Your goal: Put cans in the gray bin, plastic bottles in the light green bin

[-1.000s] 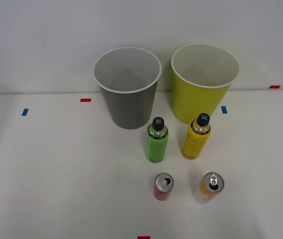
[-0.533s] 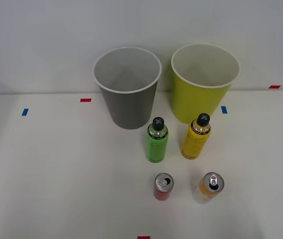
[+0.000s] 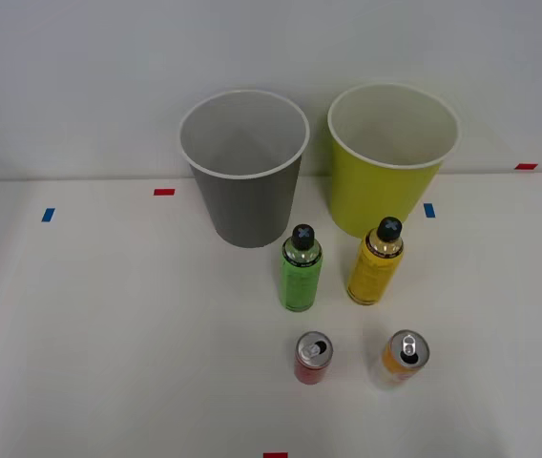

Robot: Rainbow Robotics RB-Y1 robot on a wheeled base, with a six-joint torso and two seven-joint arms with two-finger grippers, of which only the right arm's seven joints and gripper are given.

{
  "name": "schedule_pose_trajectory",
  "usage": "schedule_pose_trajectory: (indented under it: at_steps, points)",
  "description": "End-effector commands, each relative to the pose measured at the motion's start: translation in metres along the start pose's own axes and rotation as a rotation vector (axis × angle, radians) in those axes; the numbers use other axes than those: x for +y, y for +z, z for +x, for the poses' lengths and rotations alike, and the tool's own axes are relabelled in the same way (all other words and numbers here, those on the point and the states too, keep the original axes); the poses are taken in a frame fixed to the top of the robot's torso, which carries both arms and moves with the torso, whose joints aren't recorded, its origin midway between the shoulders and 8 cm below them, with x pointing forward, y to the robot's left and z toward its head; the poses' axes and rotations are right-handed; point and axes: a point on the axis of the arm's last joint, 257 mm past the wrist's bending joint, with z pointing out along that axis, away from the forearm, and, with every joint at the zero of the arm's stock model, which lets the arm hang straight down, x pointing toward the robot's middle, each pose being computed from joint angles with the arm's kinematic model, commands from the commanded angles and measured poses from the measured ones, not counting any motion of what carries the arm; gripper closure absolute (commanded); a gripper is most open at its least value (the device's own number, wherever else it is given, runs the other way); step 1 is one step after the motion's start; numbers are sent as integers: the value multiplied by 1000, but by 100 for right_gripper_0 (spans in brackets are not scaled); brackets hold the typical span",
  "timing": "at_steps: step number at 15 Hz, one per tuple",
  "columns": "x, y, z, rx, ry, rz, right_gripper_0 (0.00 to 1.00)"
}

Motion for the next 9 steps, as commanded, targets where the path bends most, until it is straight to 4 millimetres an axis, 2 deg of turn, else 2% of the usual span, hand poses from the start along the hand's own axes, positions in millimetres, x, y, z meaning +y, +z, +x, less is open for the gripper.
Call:
schedule_pose_trajectory:
  at_steps: [1,6,7,9]
  points:
    - [0,0,0,0,0,0,0]
    - [0,0,0,0,0,0,0]
    - [3,6,11,6,20,5,0]
    - [4,-3,15,7,31,9,0]
